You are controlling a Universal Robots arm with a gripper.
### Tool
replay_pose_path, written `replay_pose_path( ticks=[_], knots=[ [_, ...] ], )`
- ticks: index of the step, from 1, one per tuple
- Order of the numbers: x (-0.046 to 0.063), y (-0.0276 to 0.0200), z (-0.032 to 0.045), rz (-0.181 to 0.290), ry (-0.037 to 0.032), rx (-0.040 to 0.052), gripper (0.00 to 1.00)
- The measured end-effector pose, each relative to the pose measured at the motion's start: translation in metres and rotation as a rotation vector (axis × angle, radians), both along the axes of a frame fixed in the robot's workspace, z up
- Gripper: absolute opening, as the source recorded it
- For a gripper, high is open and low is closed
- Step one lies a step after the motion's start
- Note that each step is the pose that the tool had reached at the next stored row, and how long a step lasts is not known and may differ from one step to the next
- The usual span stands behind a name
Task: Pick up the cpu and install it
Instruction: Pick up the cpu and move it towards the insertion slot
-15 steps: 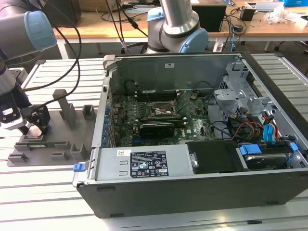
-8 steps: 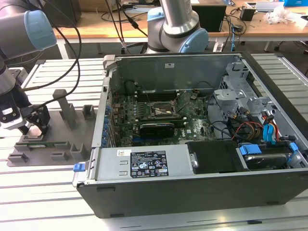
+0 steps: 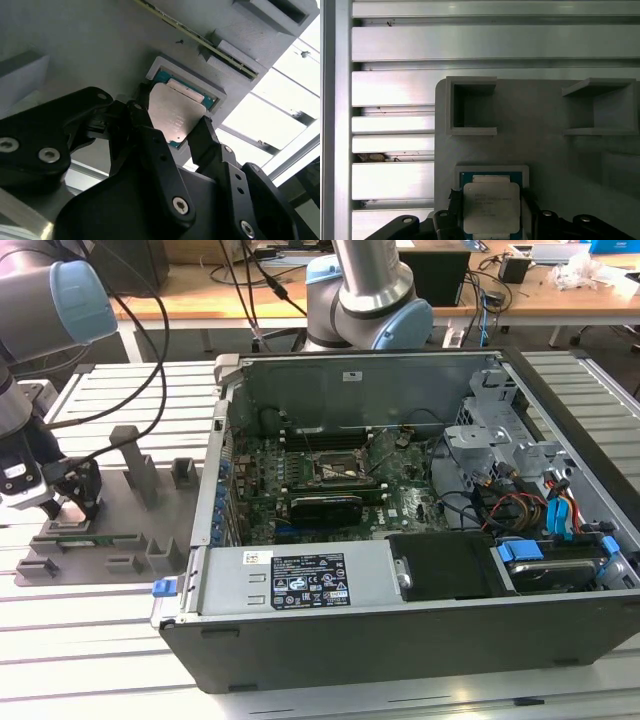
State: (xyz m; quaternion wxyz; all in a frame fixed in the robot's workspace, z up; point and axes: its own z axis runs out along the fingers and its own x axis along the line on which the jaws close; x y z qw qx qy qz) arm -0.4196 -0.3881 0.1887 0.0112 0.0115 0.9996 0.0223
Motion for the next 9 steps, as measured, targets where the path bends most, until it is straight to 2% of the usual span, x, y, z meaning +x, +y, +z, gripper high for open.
replay_pose_path(
  ticks=[1, 2, 9],
  knots=[
    [0.0, 0.0, 0.0148, 0.0, -0.0003, 0.0002, 0.55],
    [0.0, 0.0002, 0.0345, 0.0, -0.0002, 0.0001, 0.55],
    [0.0, 0.0007, 0.0476, 0.0, -0.0002, 0.0001, 0.55]
  ],
)
